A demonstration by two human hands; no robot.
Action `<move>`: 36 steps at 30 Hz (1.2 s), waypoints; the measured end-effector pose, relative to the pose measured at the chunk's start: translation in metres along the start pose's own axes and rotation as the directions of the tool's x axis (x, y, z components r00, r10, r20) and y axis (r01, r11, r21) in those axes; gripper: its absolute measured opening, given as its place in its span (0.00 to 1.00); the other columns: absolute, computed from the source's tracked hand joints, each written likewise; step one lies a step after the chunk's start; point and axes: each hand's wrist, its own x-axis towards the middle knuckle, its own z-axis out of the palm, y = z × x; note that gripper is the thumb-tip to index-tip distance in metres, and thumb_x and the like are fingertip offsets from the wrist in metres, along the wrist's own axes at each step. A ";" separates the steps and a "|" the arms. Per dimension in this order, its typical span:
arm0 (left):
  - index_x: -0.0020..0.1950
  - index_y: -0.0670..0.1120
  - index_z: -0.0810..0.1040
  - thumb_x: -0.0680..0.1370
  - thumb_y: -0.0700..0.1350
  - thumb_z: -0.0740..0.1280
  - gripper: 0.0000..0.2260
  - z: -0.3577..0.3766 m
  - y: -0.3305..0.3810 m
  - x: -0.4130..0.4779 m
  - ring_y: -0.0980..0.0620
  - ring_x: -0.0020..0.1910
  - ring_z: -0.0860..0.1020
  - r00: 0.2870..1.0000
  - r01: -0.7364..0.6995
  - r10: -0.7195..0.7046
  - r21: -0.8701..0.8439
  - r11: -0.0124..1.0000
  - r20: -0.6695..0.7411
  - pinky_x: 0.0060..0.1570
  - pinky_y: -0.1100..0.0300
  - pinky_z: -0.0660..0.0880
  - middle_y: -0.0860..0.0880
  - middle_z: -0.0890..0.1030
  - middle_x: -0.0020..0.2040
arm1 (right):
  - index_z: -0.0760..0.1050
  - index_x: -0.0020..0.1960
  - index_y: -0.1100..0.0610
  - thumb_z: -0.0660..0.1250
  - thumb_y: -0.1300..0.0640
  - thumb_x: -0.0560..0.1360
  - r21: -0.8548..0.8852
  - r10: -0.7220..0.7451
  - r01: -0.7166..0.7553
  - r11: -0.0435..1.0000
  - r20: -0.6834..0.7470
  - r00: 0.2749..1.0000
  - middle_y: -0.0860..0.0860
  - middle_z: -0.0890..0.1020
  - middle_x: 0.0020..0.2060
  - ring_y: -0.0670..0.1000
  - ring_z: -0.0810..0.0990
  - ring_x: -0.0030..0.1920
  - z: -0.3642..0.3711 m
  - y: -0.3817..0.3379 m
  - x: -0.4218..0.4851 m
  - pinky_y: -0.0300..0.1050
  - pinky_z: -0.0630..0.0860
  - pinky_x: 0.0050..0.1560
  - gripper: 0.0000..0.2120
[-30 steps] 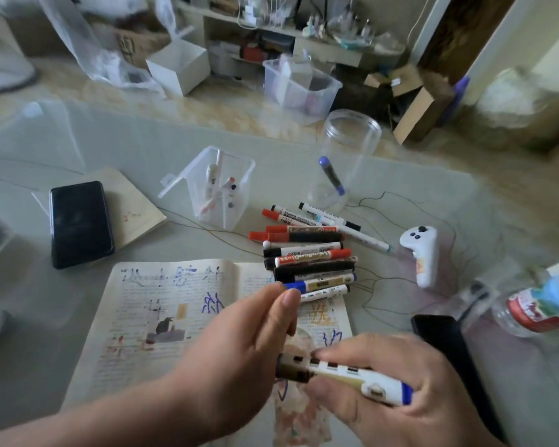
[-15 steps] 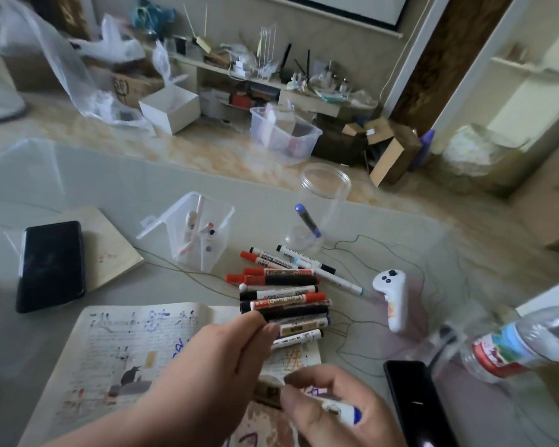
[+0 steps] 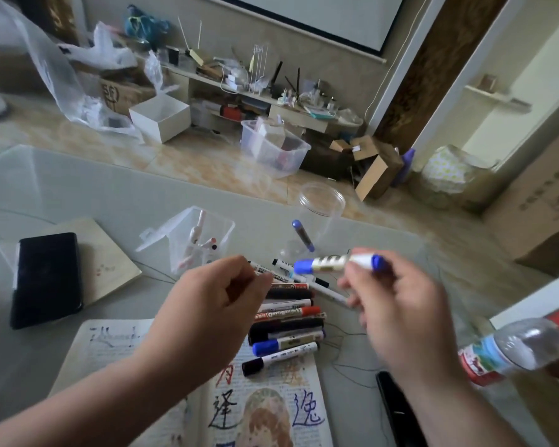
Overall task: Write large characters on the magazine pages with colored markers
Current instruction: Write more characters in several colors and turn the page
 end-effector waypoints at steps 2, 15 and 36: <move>0.29 0.49 0.71 0.75 0.54 0.68 0.17 -0.001 0.001 -0.001 0.55 0.23 0.66 0.998 -0.054 0.054 -0.005 0.999 -0.027 0.26 0.64 0.65 0.51 0.72 0.25 | 0.82 0.42 0.48 0.71 0.53 0.76 -0.055 -0.046 0.041 0.998 -0.089 0.995 0.51 0.84 0.34 0.53 0.80 0.32 -0.001 -0.002 0.036 0.52 0.76 0.33 0.05; 0.27 0.53 0.62 0.75 0.51 0.68 0.20 0.003 -0.011 0.005 0.55 0.24 0.66 0.989 -0.143 0.144 0.027 0.989 -0.030 0.26 0.62 0.65 0.57 0.70 0.26 | 0.81 0.46 0.52 0.68 0.42 0.64 -0.203 0.141 -0.161 0.966 -0.111 0.984 0.50 0.86 0.41 0.58 0.85 0.47 0.038 0.052 0.182 0.61 0.83 0.51 0.17; 0.35 0.50 0.73 0.75 0.63 0.68 0.19 -0.002 -0.021 -0.003 0.54 0.29 0.71 0.827 -0.024 -0.290 0.545 0.838 0.482 0.31 0.60 0.67 0.53 0.75 0.31 | 0.79 0.54 0.48 0.63 0.58 0.74 -0.669 0.146 0.469 0.576 0.649 0.746 0.45 0.77 0.52 0.51 0.71 0.59 0.044 0.123 -0.016 0.44 0.69 0.52 0.11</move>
